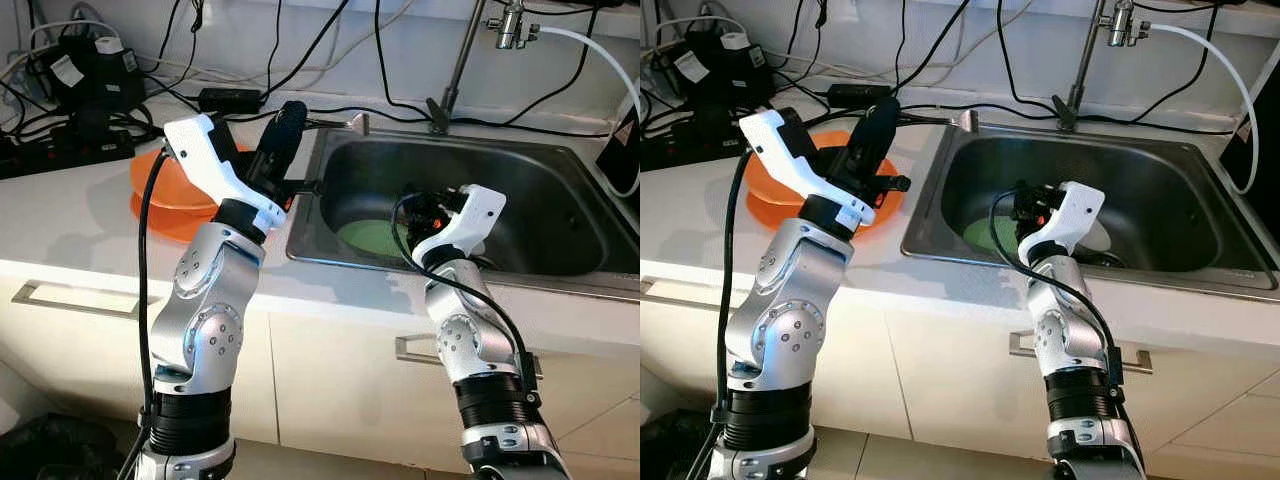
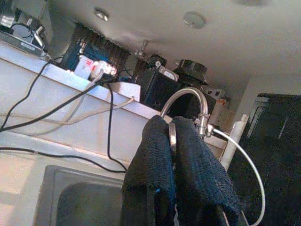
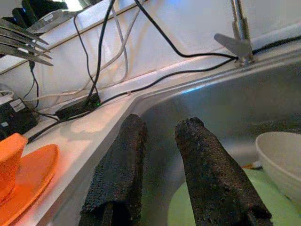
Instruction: Kitchen organization
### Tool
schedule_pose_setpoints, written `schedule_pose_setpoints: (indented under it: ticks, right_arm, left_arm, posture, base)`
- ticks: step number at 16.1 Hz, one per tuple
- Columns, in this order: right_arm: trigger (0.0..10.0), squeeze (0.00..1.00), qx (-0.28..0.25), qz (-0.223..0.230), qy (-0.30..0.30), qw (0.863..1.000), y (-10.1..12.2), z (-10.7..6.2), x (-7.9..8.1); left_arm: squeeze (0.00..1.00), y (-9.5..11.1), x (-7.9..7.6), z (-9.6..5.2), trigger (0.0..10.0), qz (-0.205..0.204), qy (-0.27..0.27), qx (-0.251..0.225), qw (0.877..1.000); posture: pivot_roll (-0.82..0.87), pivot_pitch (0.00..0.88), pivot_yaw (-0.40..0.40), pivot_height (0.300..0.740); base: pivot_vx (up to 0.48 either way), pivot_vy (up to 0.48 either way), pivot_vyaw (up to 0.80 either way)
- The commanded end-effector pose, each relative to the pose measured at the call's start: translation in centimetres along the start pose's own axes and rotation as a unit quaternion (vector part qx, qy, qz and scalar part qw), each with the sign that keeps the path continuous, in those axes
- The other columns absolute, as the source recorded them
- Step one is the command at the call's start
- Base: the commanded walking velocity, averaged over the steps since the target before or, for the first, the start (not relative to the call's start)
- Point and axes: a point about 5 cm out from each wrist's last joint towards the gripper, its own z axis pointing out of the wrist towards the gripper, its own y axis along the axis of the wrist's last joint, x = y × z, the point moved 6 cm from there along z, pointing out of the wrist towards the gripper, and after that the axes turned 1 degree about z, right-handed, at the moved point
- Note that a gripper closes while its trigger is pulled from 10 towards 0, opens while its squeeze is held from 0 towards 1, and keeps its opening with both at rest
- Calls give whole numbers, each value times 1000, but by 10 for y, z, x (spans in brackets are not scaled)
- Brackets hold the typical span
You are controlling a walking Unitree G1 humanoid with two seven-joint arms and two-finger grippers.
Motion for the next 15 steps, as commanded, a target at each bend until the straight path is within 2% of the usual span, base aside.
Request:
schedule_pose_setpoints:
  ticks: [1,2,3,4,7,9,13,15]
  right_arm:
    - [10000,0,-29,-58,22,998,18,2,8]
    - [10000,0,-41,-133,35,990,20,1,14]
    - [10000,0,-50,-210,44,976,21,1,19]
    - [10000,0,-59,-267,51,961,21,0,22]
    - [10000,0,-70,-330,55,940,21,-1,24]
    - [10000,0,-95,-398,56,911,25,-3,29]
    - [10000,0,-114,-442,59,888,24,-4,35]
    - [10000,0,-121,-454,52,881,25,-4,35]
  left_arm:
    - [0,-1,-3,2,10000,-5,-8,6,1000]
    - [0,-2,-7,3,10000,-6,-14,8,1000]
    - [0,-3,-10,3,10000,-10,-20,9,1000]
    - [0,-4,-13,3,10000,-16,-25,11,1000]
    - [0,-8,-19,3,10000,-30,-34,19,999]
    - [0,-15,-23,2,10000,-34,-38,33,998]
    - [0,-23,-25,0,10000,-46,-37,54,997]
    - [0,-27,-22,-2,10000,-61,-26,67,996]
  posture:
    - [53,16,-13,740]
    - [52,11,-13,740]
    - [51,9,-11,740]
    - [52,8,-11,740]
    - [54,4,-12,740]
    - [53,6,-11,740]
    - [59,15,-11,740]
    - [64,25,-11,740]
  base:
    - [0,0,0]
    - [0,0,0]
    - [0,0,0]
    - [0,0,0]
    - [0,0,0]
    - [0,0,0]
    - [0,0,0]
    - [0,0,0]
